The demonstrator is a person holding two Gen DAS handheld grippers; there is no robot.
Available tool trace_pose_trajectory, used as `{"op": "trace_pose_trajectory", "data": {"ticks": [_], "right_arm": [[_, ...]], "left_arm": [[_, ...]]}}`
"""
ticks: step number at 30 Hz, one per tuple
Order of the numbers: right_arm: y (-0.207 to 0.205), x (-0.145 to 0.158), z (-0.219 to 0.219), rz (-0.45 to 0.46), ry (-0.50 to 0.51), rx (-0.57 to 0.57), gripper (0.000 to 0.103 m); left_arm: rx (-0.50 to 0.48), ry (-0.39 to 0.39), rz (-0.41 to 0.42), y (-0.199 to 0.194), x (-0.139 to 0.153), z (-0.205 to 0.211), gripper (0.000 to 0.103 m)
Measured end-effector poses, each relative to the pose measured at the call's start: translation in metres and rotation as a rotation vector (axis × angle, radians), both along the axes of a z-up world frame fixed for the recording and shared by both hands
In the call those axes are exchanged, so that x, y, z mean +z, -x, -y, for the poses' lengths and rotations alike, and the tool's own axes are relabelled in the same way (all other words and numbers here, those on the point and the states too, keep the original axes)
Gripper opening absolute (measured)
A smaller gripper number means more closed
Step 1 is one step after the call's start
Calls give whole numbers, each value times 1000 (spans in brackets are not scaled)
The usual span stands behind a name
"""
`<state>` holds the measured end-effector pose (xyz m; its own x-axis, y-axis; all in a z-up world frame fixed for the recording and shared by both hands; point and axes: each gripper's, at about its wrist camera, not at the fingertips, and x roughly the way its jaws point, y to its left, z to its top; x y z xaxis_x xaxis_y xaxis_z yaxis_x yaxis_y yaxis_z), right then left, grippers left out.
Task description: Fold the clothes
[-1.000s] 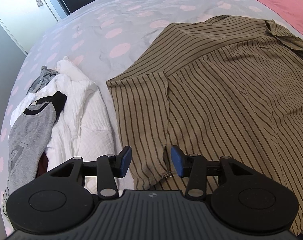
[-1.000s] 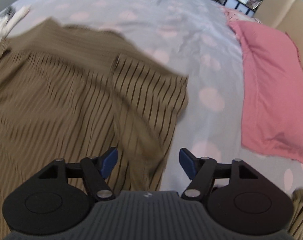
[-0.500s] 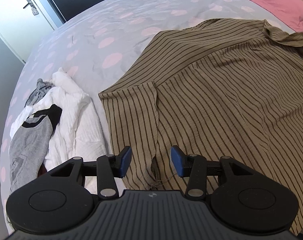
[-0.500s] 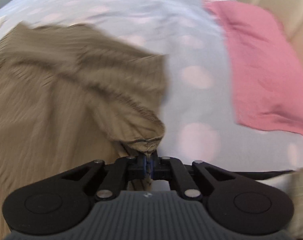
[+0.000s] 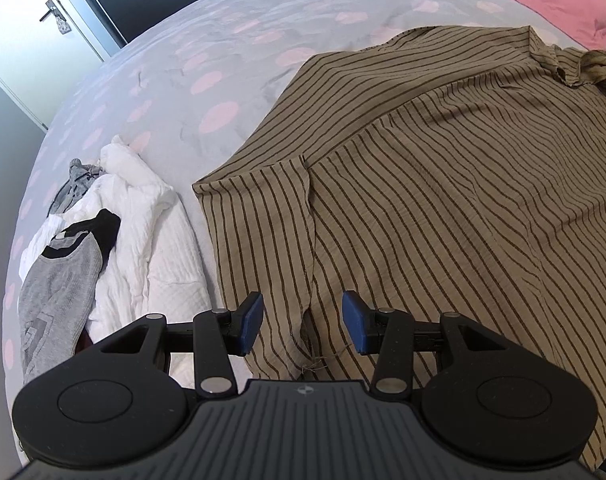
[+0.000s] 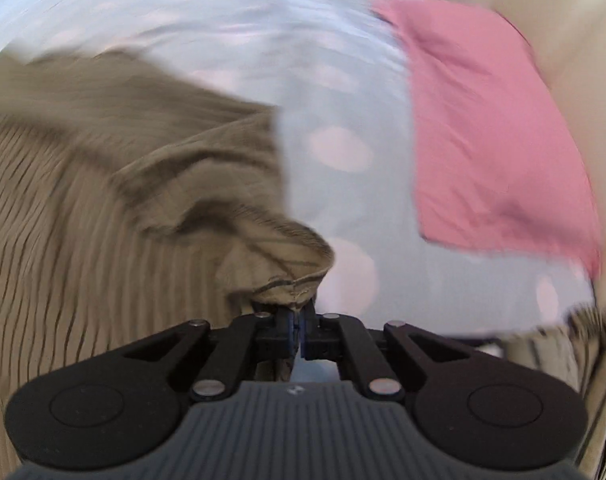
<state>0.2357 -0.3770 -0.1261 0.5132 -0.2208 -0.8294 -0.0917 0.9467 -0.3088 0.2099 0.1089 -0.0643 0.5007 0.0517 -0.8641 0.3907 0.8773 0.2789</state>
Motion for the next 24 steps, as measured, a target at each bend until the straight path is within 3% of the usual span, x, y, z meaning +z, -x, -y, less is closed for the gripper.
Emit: {"op": "trace_pose_trajectory", "data": {"ticks": [2, 8, 10, 11, 13, 19, 24], "right_arm": [[6, -5, -10, -16, 36, 77, 4], [24, -21, -42, -63, 144, 308, 7], [28, -25, -48, -72, 164, 360, 15], [29, -24, -47, -70, 162, 359, 19], [32, -23, -46, -67, 167, 361, 39], [46, -15, -38, -54, 176, 309, 55], [61, -11, -19, 59, 93, 245, 58]], "left_arm": [[4, 14, 11, 0, 0, 1, 41], [-43, 227, 27, -5, 18, 23, 41], [-77, 249, 18, -11, 25, 43, 41], [-95, 258, 12, -15, 28, 54, 42], [-138, 264, 7, -23, 35, 79, 42], [-276, 282, -6, -50, 44, 166, 49], [-347, 359, -71, -79, 25, 243, 49]]}}
